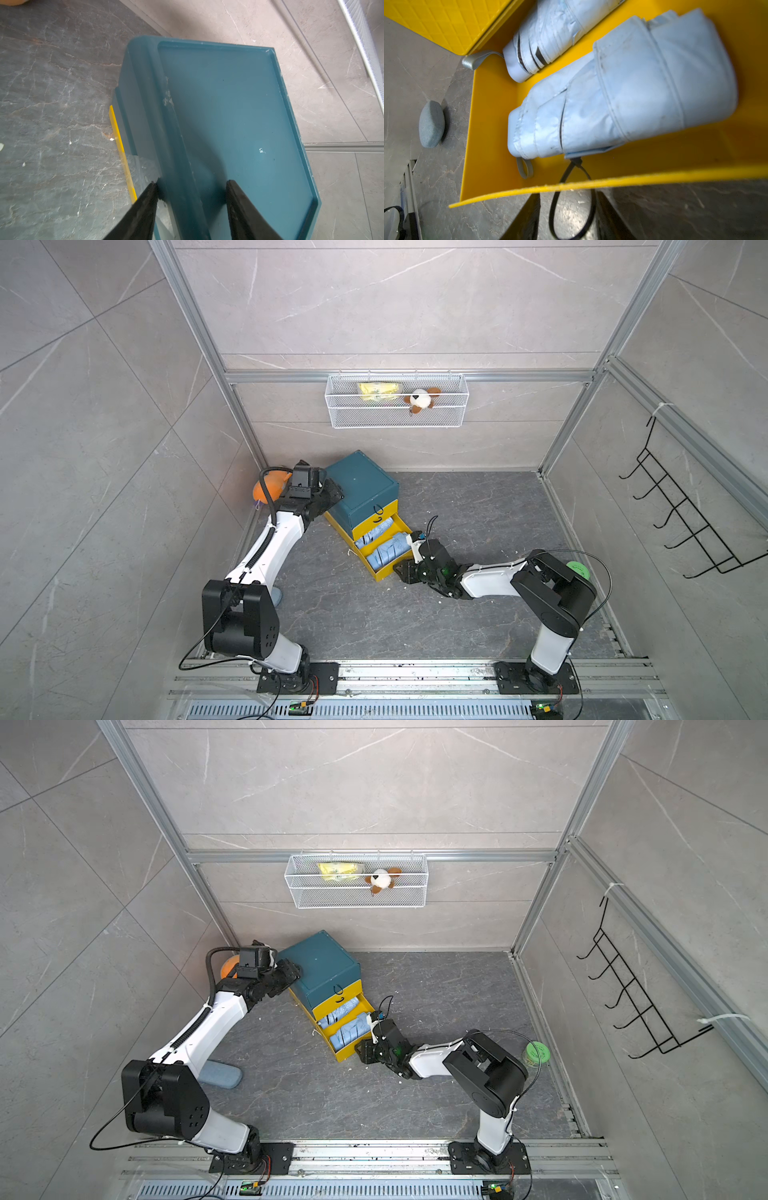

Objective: Place the umbrella in the drawer by color
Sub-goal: Close the drawer in the storage box.

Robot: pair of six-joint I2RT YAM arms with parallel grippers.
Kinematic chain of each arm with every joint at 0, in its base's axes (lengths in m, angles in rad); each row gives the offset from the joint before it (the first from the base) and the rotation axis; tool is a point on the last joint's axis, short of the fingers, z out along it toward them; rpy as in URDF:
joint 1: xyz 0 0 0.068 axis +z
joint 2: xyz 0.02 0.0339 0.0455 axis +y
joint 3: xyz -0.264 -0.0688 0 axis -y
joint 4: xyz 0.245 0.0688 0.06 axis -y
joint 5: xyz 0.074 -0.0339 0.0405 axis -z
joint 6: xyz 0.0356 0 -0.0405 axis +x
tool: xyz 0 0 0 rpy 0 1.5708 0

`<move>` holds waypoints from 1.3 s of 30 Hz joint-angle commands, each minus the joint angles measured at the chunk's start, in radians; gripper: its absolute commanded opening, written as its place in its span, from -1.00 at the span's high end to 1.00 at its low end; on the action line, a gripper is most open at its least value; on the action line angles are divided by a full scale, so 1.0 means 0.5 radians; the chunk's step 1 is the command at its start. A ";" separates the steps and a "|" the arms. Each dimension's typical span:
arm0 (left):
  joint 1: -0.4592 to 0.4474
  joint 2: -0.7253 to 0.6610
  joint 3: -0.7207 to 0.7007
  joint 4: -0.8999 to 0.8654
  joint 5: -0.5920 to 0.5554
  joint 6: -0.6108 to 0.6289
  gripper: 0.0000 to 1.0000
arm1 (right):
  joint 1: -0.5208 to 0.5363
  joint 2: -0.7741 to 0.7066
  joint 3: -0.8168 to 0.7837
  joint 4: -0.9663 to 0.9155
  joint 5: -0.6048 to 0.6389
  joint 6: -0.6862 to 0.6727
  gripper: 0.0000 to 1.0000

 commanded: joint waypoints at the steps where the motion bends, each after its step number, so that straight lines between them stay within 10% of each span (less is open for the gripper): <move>1: -0.021 0.119 -0.126 -0.179 0.048 0.042 -0.07 | -0.034 0.041 0.104 0.078 0.061 0.004 0.17; 39: -0.023 0.192 -0.302 -0.057 0.091 0.025 -0.07 | -0.150 0.811 1.026 0.251 0.046 0.504 -0.12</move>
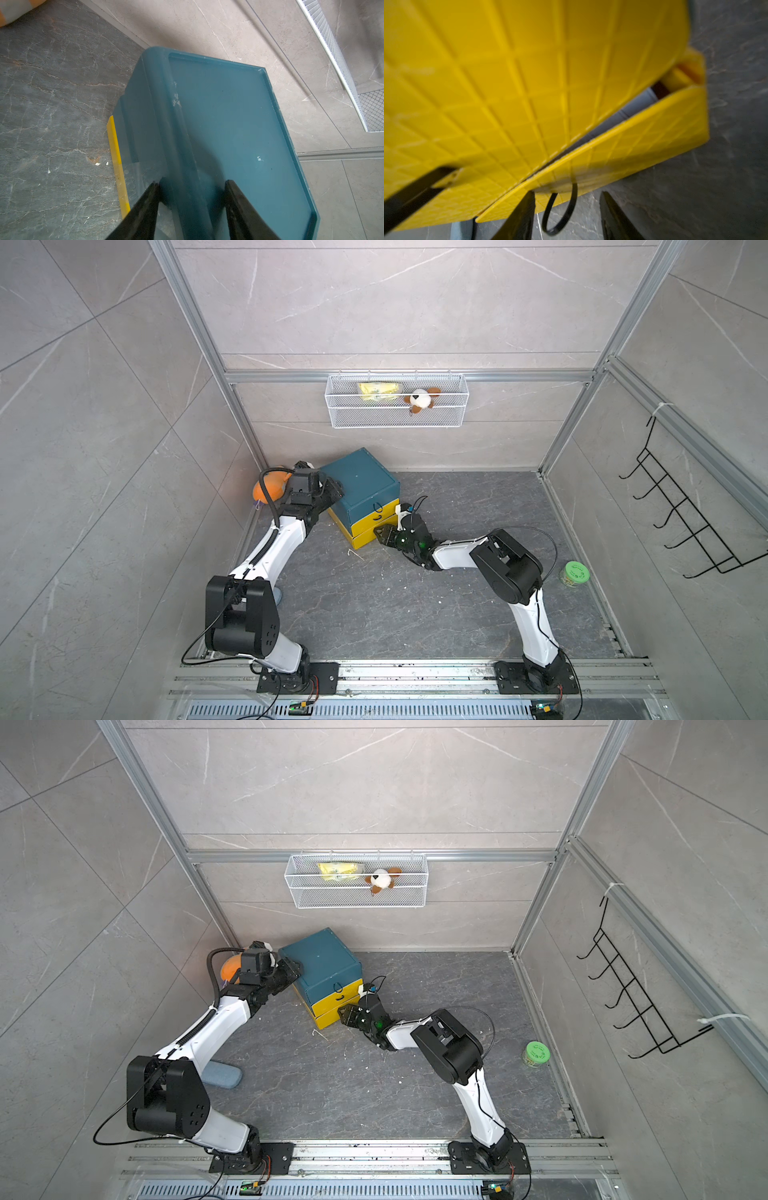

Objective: Place the umbrella in the drawer by color
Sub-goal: Close the drawer in the storage box.

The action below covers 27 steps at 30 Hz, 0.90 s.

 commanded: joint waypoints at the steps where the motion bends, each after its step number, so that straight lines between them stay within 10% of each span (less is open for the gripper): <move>1: -0.032 0.168 -0.142 -0.420 0.092 0.029 -0.08 | -0.011 0.072 0.133 -0.002 0.004 0.023 -0.13; 17: -0.034 0.087 -0.135 -0.422 0.172 0.022 -0.30 | -0.173 -0.898 -0.536 -0.216 0.018 -0.232 -0.71; 27: -0.036 0.066 -0.137 -0.420 0.258 0.040 -0.35 | -0.292 -0.887 0.304 -1.030 -0.300 -0.520 -0.98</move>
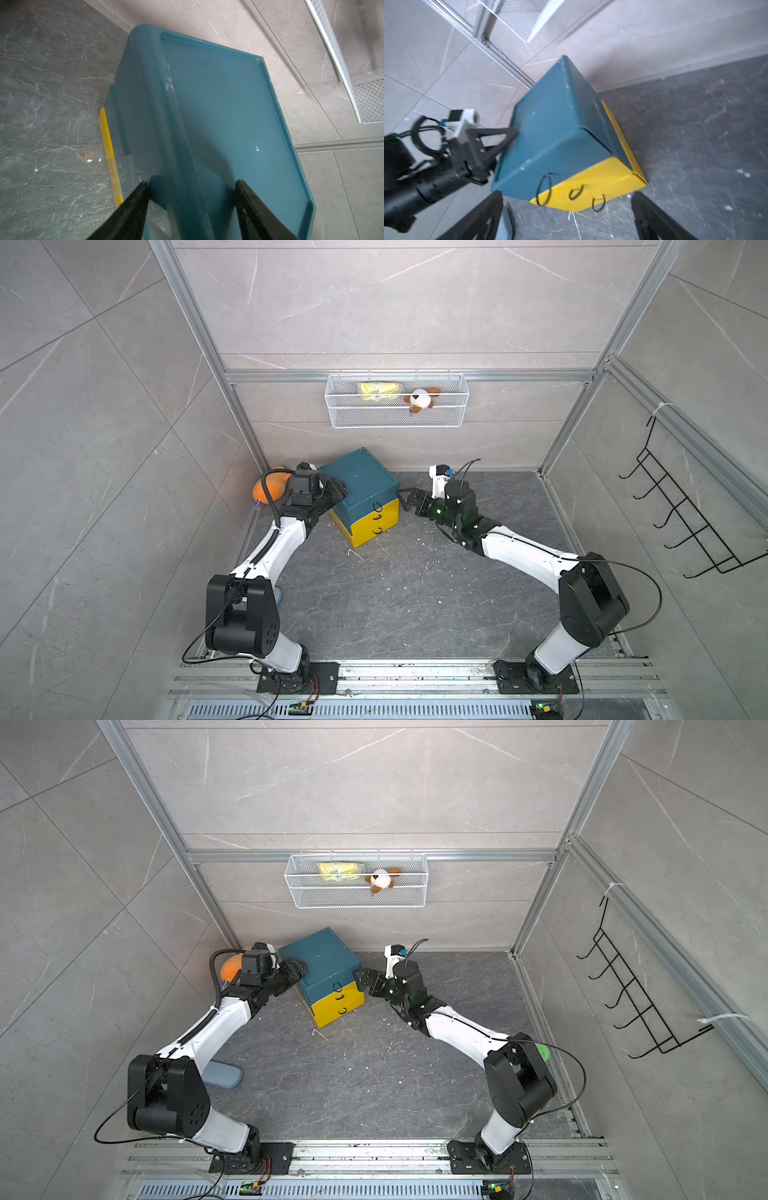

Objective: Place the umbrella in the drawer by color
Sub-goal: Close the drawer in the storage box, then move the storage box to the center of the board.

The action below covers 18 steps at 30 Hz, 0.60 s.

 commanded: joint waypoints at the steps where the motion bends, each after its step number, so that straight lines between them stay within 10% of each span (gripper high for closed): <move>1: -0.036 0.069 -0.113 -0.433 0.155 0.043 -0.36 | -0.019 0.175 0.369 -0.425 -0.178 -0.176 -0.98; 18: -0.052 0.052 -0.176 -0.356 0.216 0.025 -0.38 | -0.044 1.207 1.965 -1.385 -0.141 -0.365 -0.96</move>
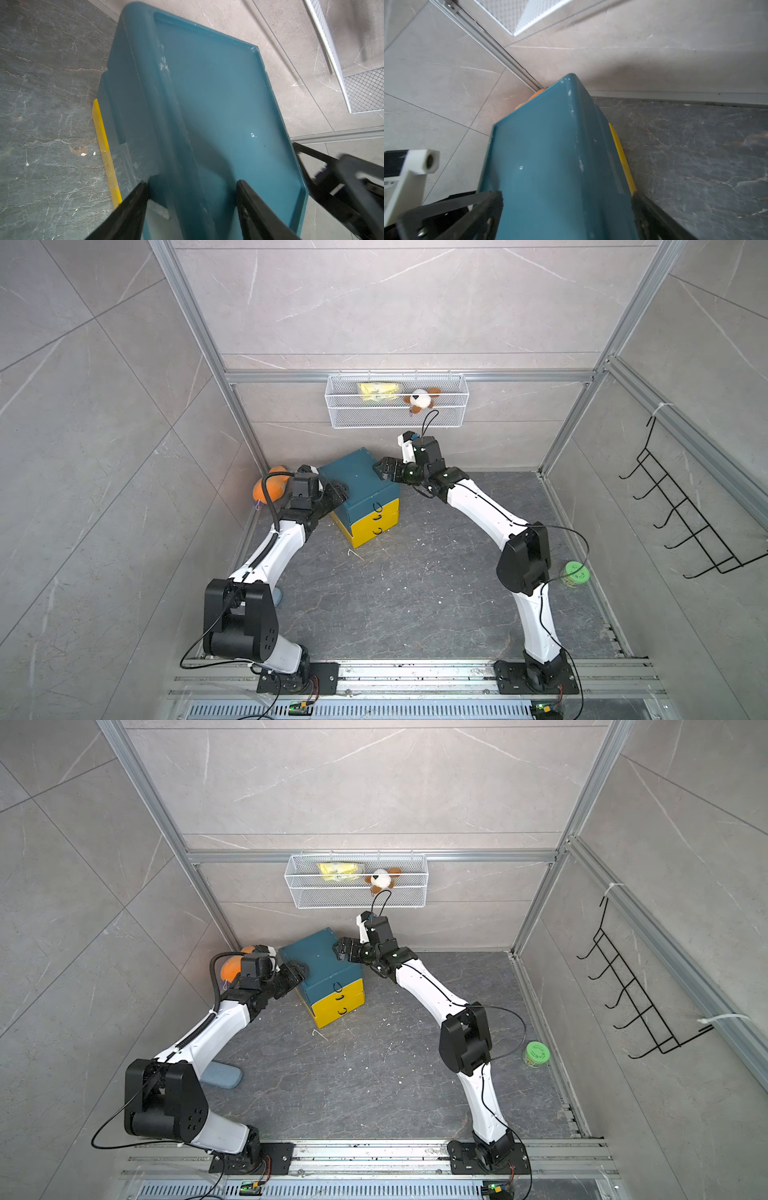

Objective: Place the umbrella in the drawer by color
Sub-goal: Move the storage box to the center of the board.

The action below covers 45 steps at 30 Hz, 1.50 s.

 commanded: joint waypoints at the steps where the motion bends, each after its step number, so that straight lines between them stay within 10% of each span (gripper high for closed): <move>1: -0.053 0.111 -0.094 -0.390 0.143 0.031 -0.38 | 0.000 0.108 0.166 -0.248 -0.043 -0.045 -0.95; 18: -0.333 0.431 0.262 -0.510 0.348 0.218 -0.40 | -0.003 -0.538 -1.039 0.581 -0.168 0.230 -0.71; 45: -0.931 0.675 0.597 -0.531 0.182 0.081 -0.41 | -0.220 -1.510 -2.169 0.618 -0.001 0.074 -0.77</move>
